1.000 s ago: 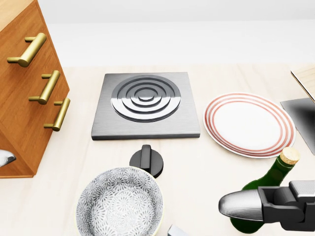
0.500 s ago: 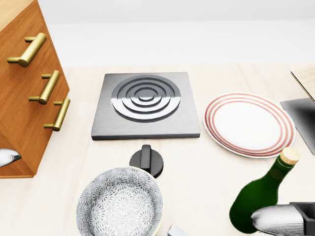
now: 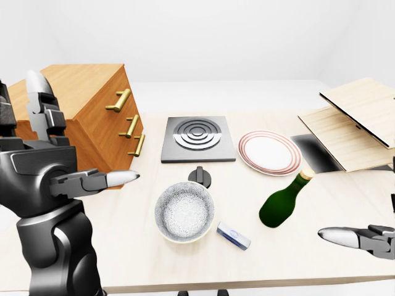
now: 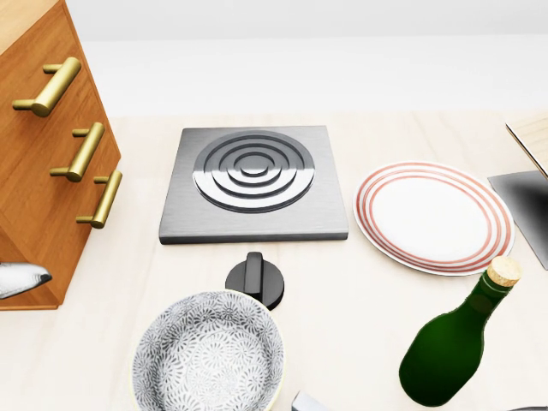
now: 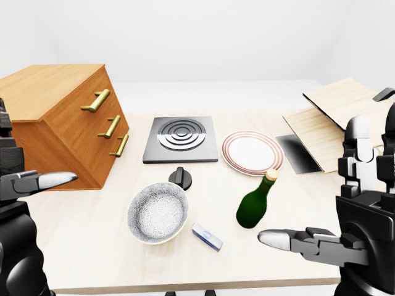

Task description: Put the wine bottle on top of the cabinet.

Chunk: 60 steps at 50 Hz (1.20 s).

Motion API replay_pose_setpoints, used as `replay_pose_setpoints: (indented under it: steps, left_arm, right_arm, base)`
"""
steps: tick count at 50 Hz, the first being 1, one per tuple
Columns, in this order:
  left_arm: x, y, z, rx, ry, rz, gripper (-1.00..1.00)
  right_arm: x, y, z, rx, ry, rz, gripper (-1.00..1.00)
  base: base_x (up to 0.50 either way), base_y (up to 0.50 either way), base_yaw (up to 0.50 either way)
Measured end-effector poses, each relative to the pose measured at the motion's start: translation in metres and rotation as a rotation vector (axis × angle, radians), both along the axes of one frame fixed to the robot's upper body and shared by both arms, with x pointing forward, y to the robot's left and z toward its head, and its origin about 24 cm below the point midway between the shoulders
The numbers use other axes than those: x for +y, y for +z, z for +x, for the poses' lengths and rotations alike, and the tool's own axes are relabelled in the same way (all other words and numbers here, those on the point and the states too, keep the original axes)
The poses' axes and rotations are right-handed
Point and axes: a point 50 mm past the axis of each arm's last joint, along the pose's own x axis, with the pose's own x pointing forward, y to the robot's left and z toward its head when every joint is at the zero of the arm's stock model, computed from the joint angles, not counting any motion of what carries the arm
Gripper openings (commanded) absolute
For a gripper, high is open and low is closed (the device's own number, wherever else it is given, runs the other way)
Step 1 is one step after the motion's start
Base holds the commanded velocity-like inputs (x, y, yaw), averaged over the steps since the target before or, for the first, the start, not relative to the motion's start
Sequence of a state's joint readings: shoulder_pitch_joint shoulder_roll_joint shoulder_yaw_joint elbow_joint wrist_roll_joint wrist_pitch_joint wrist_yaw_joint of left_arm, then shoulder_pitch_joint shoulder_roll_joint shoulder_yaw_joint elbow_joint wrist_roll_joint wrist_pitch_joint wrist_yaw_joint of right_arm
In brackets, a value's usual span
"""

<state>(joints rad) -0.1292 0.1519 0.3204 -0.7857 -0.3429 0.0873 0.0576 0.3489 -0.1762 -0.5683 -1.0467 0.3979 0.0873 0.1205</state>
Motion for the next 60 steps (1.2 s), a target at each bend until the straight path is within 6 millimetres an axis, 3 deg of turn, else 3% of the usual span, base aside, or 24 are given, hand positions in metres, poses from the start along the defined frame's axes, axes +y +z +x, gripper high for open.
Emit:
replay_pose_setpoints:
  steps: [13, 44, 51, 60]
  left_arm:
    - [0.0, -0.002, 0.0, 0.011, 0.001, 0.006, 1.0]
    - [0.001, -0.006, 0.003, 0.033, 0.004, 0.008, 1.0]
    - [0.002, -0.012, 0.006, 0.064, 0.007, 0.007, 1.0]
    - [0.003, -0.013, 0.008, 0.074, 0.009, 0.006, 1.0]
  right_arm:
    - [-0.01, -0.017, 0.004, 0.062, -0.082, -0.036, 1.0]
    - [-0.041, -0.092, 0.038, 0.351, -0.1, 0.193, 1.0]
    - [-0.045, -0.121, 0.058, 0.455, -0.09, 0.266, 1.0]
    - [-0.046, -0.14, 0.07, 0.53, -0.085, 0.308, 1.0]
  base:
    - [0.0, 0.0, 0.0]
    - [0.0, 0.0, 0.0]
    - [0.0, 0.0, 0.0]
    - [0.0, 0.0, 0.0]
